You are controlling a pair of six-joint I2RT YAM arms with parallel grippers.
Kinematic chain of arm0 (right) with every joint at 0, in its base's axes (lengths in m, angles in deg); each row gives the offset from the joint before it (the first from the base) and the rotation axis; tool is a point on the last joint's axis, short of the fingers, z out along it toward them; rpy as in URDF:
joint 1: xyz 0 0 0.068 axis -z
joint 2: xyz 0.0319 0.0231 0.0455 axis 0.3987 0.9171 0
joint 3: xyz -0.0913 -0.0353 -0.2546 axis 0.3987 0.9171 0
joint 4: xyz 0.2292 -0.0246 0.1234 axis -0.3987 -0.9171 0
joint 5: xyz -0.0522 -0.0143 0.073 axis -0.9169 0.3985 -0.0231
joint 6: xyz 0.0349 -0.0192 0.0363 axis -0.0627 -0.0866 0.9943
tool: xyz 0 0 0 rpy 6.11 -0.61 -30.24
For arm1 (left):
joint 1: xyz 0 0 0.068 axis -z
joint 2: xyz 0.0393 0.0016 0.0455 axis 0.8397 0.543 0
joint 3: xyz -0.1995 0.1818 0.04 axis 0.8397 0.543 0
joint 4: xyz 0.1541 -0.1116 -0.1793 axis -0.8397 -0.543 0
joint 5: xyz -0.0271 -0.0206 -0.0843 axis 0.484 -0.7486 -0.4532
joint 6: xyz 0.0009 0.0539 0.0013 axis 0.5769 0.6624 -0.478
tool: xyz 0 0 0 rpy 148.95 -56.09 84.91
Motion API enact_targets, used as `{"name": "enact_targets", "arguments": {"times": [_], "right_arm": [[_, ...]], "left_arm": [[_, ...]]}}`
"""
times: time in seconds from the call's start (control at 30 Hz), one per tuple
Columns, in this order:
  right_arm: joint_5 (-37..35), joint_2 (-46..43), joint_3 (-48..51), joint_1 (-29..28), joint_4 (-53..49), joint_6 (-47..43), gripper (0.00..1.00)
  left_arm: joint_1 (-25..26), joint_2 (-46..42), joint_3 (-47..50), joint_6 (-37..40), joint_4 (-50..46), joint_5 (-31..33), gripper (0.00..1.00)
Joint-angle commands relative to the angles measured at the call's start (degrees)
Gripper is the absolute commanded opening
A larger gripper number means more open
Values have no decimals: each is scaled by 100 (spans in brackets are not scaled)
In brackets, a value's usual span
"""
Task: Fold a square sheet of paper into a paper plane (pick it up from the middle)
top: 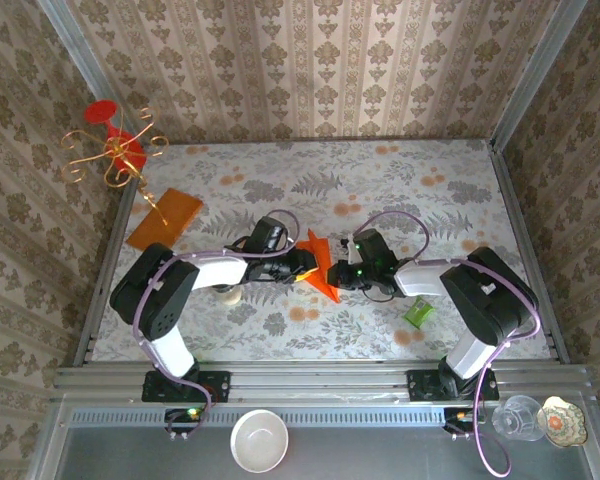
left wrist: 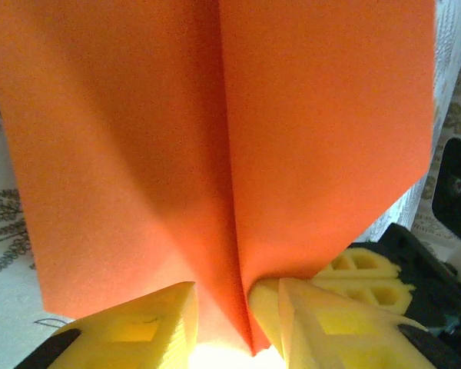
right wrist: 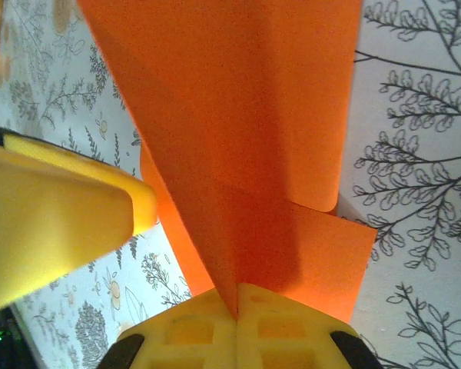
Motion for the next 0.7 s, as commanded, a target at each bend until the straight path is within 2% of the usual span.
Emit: {"name": "enact_targets", "arguments": {"times": [0.0,0.33,0.67], "right_arm": [[520,187,56,103,274,252,2],[1162,532,231,416,1047,806,1],[1309,671,302,549,1261,967,1]], "left_arm": [[61,84,-200,108,-32,58,36],[109,152,-516,576,-602,252,43],[111,353,-780,777,-803,324,54]]}}
